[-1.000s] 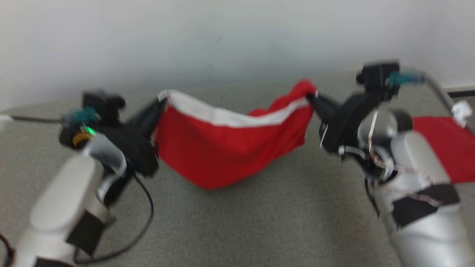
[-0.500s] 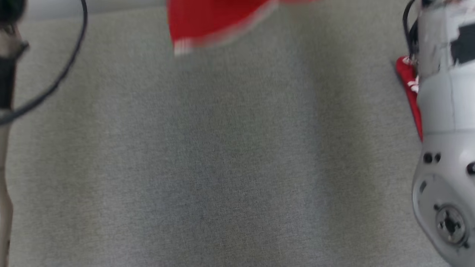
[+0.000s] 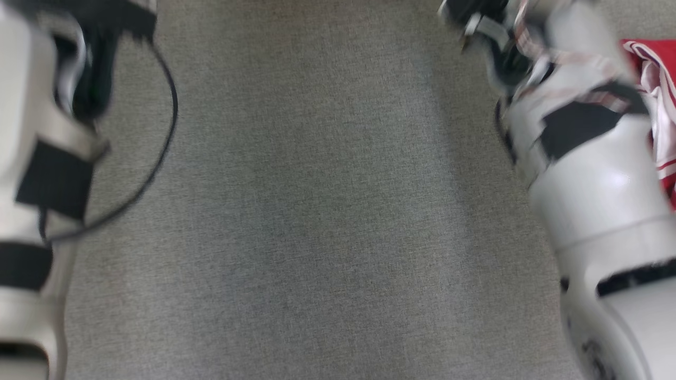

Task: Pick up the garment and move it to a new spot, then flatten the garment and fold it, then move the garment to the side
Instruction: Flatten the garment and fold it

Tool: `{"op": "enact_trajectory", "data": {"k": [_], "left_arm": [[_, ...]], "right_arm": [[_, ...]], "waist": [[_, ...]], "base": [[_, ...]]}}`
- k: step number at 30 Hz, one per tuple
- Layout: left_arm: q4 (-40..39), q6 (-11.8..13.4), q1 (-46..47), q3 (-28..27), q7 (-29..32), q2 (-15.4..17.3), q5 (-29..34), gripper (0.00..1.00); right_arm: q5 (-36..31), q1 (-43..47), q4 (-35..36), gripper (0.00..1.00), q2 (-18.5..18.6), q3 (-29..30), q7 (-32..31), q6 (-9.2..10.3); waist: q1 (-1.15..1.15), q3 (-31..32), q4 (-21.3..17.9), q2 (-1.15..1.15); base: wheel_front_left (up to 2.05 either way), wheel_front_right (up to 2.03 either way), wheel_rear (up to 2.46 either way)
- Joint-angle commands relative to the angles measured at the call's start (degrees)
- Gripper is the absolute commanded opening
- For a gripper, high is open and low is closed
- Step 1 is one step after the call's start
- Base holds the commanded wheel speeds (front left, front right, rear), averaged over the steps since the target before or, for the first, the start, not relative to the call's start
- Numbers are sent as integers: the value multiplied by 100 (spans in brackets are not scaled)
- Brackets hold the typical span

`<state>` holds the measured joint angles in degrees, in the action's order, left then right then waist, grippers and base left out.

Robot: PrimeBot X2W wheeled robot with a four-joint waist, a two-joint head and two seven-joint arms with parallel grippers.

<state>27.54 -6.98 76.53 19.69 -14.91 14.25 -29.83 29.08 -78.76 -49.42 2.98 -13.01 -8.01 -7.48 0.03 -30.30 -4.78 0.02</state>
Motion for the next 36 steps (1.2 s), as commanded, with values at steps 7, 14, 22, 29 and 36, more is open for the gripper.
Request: {"op": "enact_trajectory", "data": {"k": [7,14,22,29,36], "left_arm": [[-964,-37,-2457,276,-9,490,-584,0],[-1569,24,-4613,669,116,634,-952,0],[-2142,371,-6364,955,180,680,-1189,0],[-3115,820,-7617,926,251,949,-1347,0],[-3821,1193,-8289,973,401,1244,-1207,0]], "right_arm": [[717,1936,990,0,621,-1209,-468,-2],[638,3601,1626,0,1150,-1684,-677,-2],[141,5297,2281,0,1328,-1425,-861,-2],[-325,6684,3213,0,1031,-583,-1041,-2],[-717,7816,4353,0,621,-69,-1290,0]], "waist": [[-3,804,46,-2],[-3,1986,146,-2],[-3,3082,206,-2],[-3,3433,236,-2],[-3,3483,268,-2]], "base": [[0,0,0],[0,0,0],[0,0,0],[0,0,0],[0,0,0]]}}
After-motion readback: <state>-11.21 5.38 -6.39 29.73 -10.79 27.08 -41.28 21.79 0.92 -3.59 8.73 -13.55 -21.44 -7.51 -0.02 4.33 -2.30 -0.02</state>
